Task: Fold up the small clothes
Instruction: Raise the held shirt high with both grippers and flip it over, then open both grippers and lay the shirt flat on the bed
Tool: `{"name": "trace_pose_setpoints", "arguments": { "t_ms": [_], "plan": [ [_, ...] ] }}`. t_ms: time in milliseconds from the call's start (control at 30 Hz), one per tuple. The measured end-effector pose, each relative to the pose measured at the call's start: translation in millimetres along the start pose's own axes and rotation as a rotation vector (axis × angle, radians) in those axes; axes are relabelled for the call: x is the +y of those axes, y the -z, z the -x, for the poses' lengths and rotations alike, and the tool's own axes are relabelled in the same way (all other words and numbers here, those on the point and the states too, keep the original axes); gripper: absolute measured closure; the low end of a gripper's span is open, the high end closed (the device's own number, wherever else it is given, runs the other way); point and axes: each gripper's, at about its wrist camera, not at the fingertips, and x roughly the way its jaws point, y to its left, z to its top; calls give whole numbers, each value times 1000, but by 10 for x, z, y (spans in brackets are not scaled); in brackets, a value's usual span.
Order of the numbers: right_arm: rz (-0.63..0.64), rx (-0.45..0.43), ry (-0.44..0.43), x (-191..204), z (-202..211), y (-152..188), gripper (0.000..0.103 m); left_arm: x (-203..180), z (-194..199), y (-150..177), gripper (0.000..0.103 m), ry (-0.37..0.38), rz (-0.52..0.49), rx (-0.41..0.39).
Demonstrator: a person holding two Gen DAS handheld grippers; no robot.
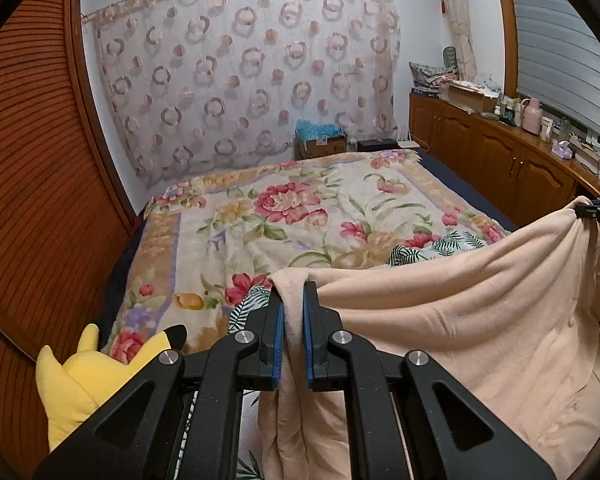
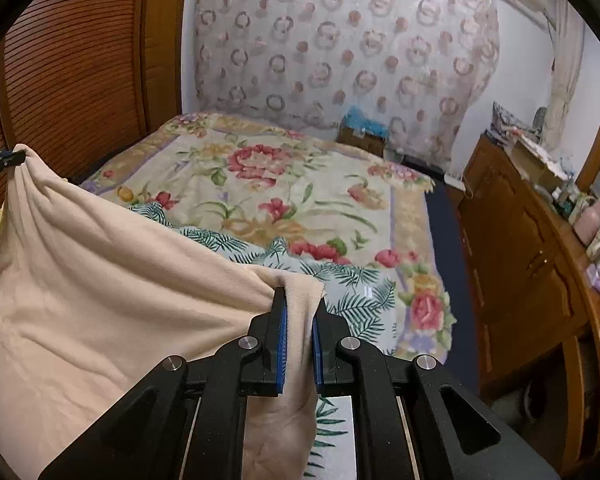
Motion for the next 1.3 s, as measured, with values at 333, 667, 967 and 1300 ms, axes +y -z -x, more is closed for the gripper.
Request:
{"name": "trace_pose_setpoints", "arguments": {
  "t_ms": [333, 667, 967, 1300],
  "plan": [
    [-20, 5, -13, 49, 22, 106, 81, 30, -19, 127, 62, 76, 6, 52],
    [-98, -24, -37, 23, 448, 852, 47, -164, 248, 944, 33, 95, -58, 155],
    [-195, 77, -139, 46, 659, 1470, 47, -246, 311, 1332, 28, 104, 1, 220],
    [-246, 136, -178, -7, 530, 1601, 47, -118, 222, 1420, 28, 109, 89, 246]
  ]
}}
